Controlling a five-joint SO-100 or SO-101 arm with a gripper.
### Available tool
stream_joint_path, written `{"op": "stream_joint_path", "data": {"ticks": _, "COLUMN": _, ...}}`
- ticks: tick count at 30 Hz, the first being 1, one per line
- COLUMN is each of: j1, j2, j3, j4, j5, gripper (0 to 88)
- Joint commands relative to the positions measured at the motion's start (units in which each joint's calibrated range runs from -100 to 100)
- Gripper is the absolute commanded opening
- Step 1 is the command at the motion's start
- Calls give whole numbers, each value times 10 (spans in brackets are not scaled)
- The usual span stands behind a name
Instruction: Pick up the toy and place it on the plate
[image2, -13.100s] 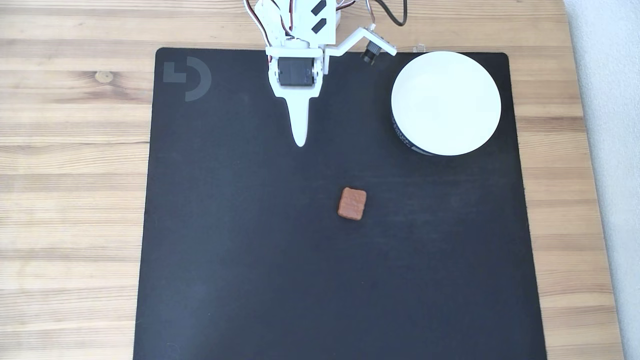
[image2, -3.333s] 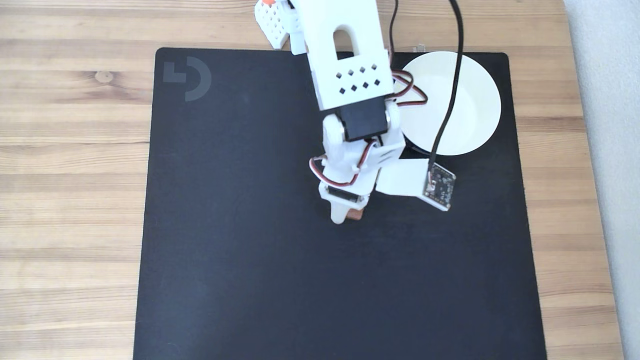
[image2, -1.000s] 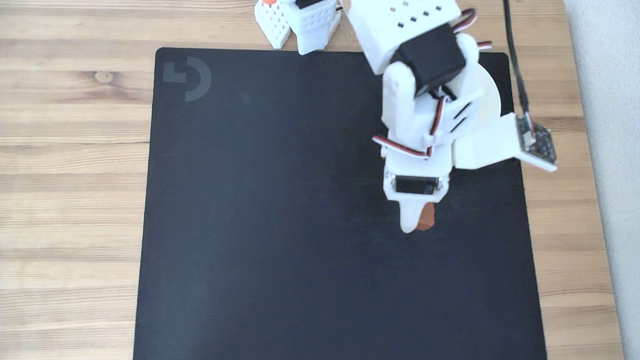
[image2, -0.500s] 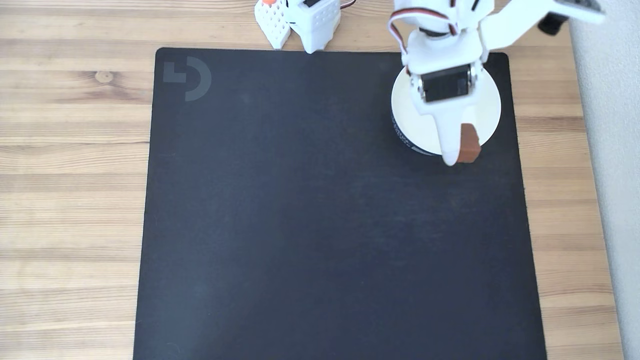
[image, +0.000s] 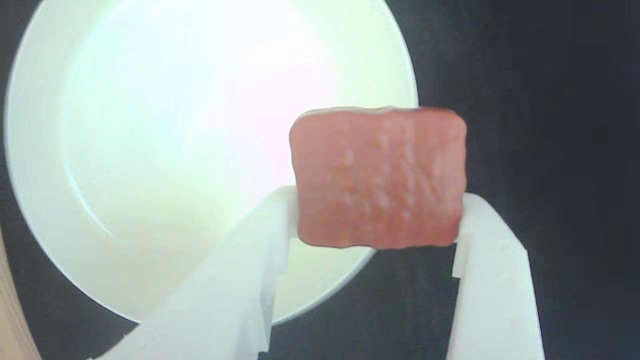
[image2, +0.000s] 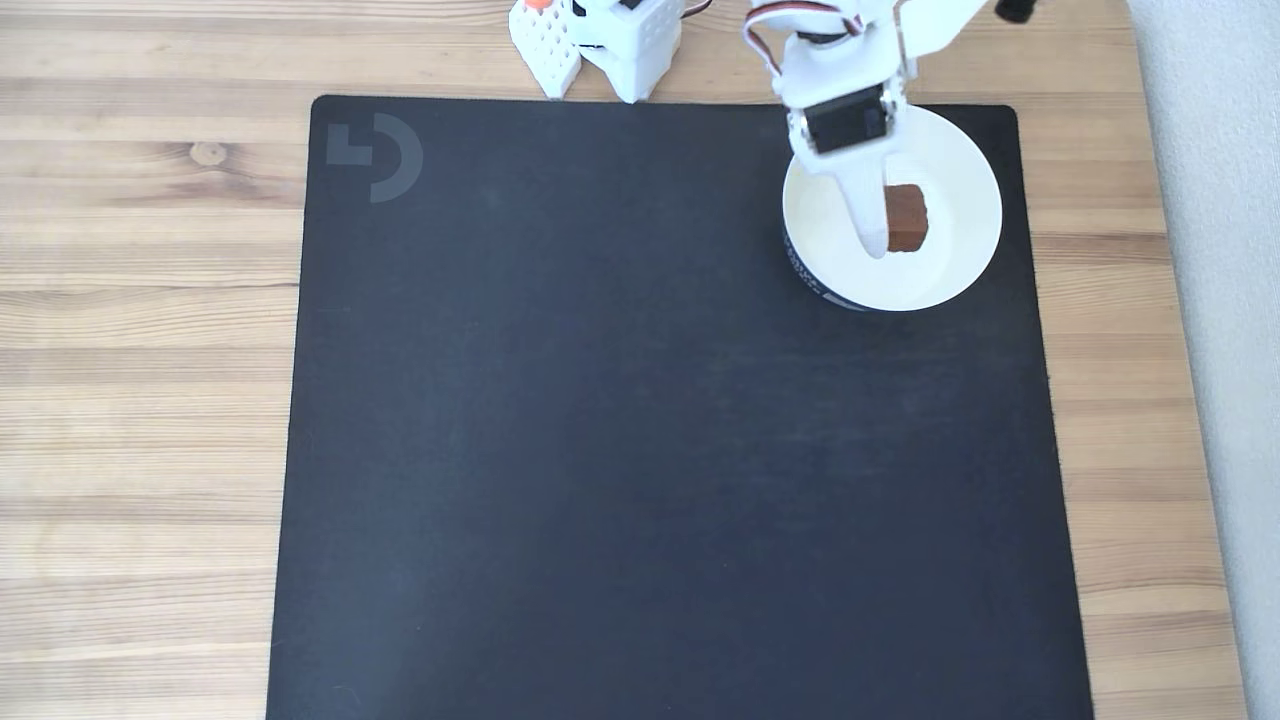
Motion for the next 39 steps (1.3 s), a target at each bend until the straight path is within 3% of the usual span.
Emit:
{"op": "stream_joint_path", "data": {"ticks": 1, "j1": -10, "j2": -44, "j3": 52, "j4": -30, "j5": -11, "gripper": 28}}
{"op": "stream_joint_path", "data": {"ticks": 14, "j1": -29, "j2": -151, "j3": 227, "j4": -118, "j5": -54, "gripper": 33}}
{"op": "stream_joint_path", "data": {"ticks": 19, "j1": -45, "j2": -158, "j3": 231, "j4": -118, "j5": -48, "gripper": 269}}
{"op": "stream_joint_path", "data": {"ticks": 20, "j1": -47, "j2": -158, "j3": 231, "j4": -118, "j5": -48, "gripper": 270}}
{"op": "stream_joint_path", "data": {"ticks": 32, "j1": -42, "j2": -159, "j3": 219, "j4": -124, "j5": -49, "gripper": 249}}
{"op": "stream_joint_path", "data": {"ticks": 37, "j1": 2, "j2": -159, "j3": 185, "j4": -180, "j5": -47, "gripper": 79}}
{"op": "stream_joint_path", "data": {"ticks": 38, "j1": 27, "j2": -159, "j3": 175, "j4": -188, "j5": -40, "gripper": 20}}
{"op": "stream_joint_path", "data": {"ticks": 39, "j1": 48, "j2": -167, "j3": 158, "j4": -188, "j5": -14, "gripper": 25}}
